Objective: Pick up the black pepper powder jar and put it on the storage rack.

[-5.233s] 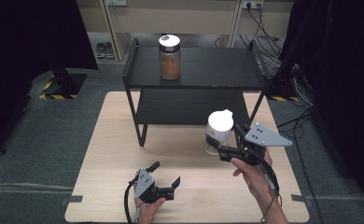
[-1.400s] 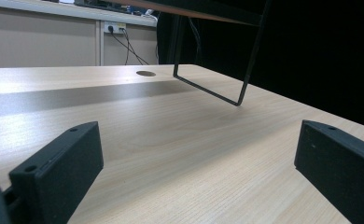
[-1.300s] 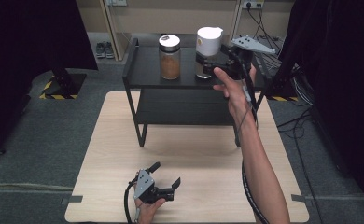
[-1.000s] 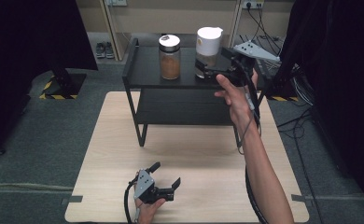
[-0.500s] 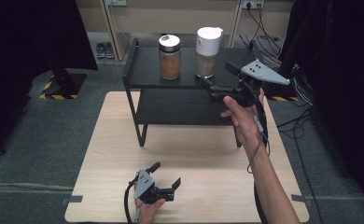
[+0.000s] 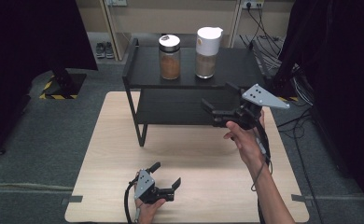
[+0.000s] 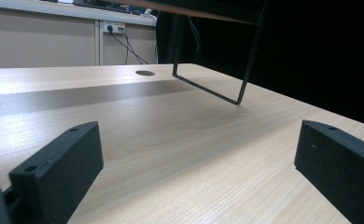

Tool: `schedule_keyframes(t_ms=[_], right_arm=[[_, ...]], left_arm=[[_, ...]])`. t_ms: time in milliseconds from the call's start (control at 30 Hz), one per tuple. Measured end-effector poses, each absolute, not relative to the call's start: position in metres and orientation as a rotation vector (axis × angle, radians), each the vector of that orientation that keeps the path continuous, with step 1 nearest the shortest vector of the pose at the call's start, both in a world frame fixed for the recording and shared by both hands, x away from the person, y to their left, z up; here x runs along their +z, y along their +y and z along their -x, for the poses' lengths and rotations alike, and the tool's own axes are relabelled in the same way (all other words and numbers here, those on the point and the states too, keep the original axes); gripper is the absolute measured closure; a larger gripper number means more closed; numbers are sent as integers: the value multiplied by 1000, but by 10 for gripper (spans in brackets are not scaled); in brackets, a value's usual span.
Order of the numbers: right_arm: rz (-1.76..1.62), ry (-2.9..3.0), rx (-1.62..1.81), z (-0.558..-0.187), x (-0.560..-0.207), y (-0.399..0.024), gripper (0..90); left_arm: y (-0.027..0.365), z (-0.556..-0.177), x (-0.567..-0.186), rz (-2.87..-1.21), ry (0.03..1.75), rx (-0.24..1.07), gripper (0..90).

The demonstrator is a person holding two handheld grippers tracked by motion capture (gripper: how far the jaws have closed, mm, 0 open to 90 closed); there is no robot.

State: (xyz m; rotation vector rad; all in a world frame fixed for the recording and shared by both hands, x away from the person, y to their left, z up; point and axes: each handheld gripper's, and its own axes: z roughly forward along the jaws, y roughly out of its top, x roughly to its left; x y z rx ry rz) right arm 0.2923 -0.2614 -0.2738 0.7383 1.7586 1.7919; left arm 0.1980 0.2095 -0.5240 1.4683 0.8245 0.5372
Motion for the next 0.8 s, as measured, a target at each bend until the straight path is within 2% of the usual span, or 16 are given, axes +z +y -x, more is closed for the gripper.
schedule_keyframes(t_ms=[800], right_arm=[[-742,1779,1779,-270,-322,-266,4]], left_arm=[[210,-198,-524,-1466,824,533,2]])
